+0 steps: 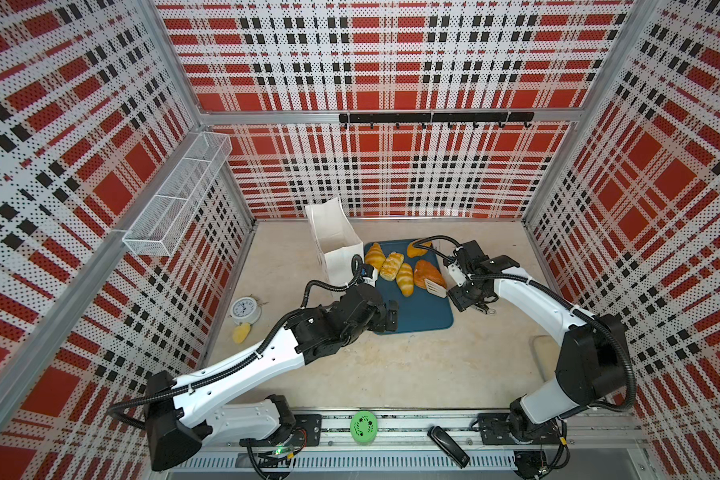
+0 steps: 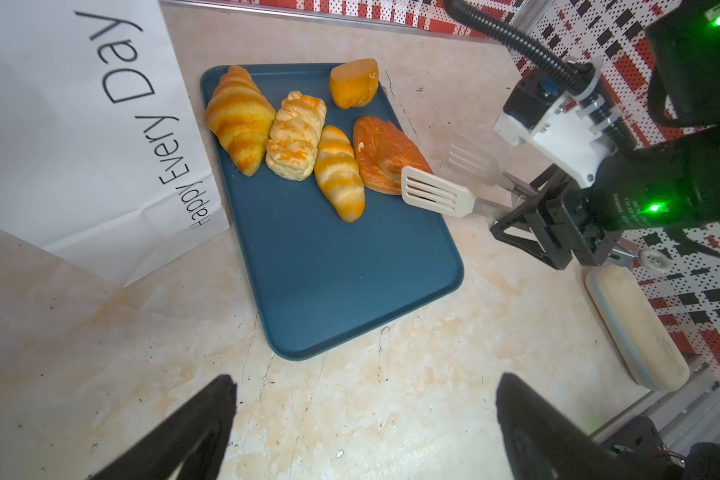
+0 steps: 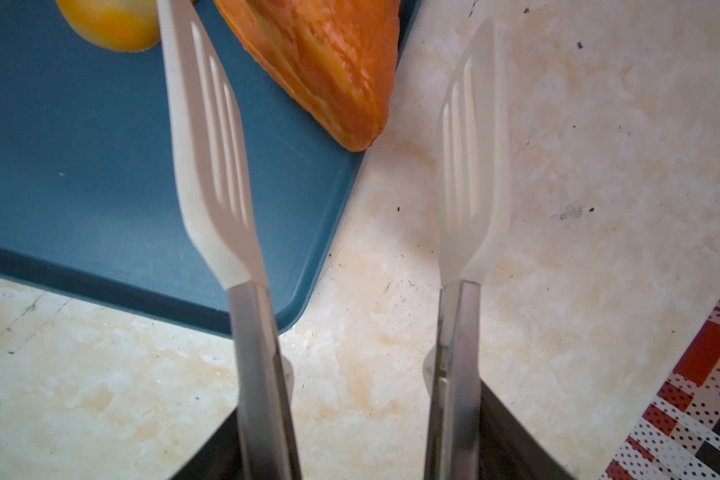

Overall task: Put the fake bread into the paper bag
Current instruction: 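Lower the open tongs around the triangular orange pastry with the right gripper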

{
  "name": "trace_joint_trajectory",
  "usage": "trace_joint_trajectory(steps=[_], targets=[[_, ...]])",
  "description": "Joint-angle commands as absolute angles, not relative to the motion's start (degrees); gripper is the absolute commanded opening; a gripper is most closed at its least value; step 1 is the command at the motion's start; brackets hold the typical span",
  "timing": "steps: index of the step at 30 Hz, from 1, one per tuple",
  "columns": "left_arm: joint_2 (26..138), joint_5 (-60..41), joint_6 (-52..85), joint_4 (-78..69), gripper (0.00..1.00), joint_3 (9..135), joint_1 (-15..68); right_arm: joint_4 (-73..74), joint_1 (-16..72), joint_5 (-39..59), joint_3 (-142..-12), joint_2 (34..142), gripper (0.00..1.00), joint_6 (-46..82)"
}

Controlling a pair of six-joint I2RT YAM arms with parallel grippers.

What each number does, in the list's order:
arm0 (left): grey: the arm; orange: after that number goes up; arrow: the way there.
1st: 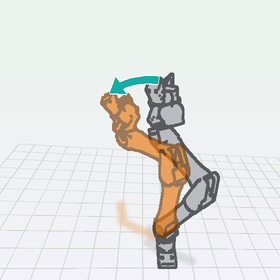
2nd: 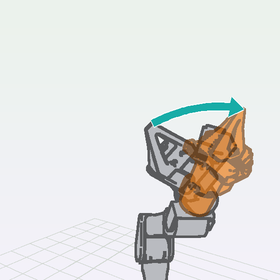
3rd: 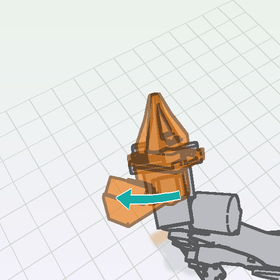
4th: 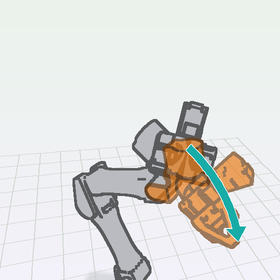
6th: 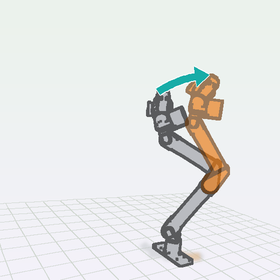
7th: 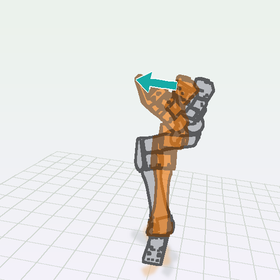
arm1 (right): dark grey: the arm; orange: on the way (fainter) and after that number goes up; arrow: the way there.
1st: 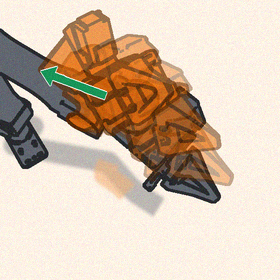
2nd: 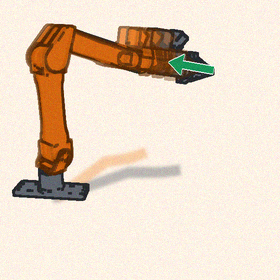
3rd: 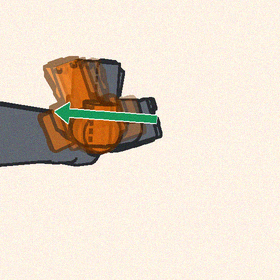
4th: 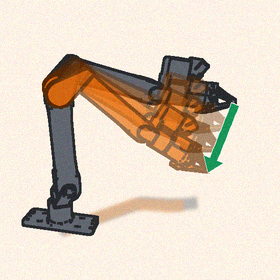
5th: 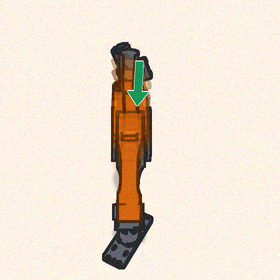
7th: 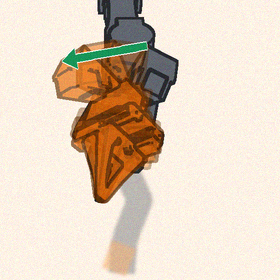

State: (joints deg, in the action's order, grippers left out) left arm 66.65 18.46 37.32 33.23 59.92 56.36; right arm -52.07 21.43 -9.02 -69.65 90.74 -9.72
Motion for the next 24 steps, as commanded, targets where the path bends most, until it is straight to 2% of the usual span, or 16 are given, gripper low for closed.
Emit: trace_joint_trajectory(steps=[1, 8, 24], targets=[[66.55, 18.46, 38.43, 31.31, 0.99, 59.24, 56.87, -50.09, 21.18, -8.09, -71.98, 91.23, 0.67, -10.75], [66.76, 18.11, 38.41, 30.99, 0.99, 58.62, 56.87, -50.92, 21.80, -3.47, -72.20, 90.28, 0.64, -10.27], [67.24, 18.13, 38.01, 30.37, 0.99, 58.89, 56.87, -55.08, 24.35, -3.20, -71.87, 87.28, 0.59, -10.23]])
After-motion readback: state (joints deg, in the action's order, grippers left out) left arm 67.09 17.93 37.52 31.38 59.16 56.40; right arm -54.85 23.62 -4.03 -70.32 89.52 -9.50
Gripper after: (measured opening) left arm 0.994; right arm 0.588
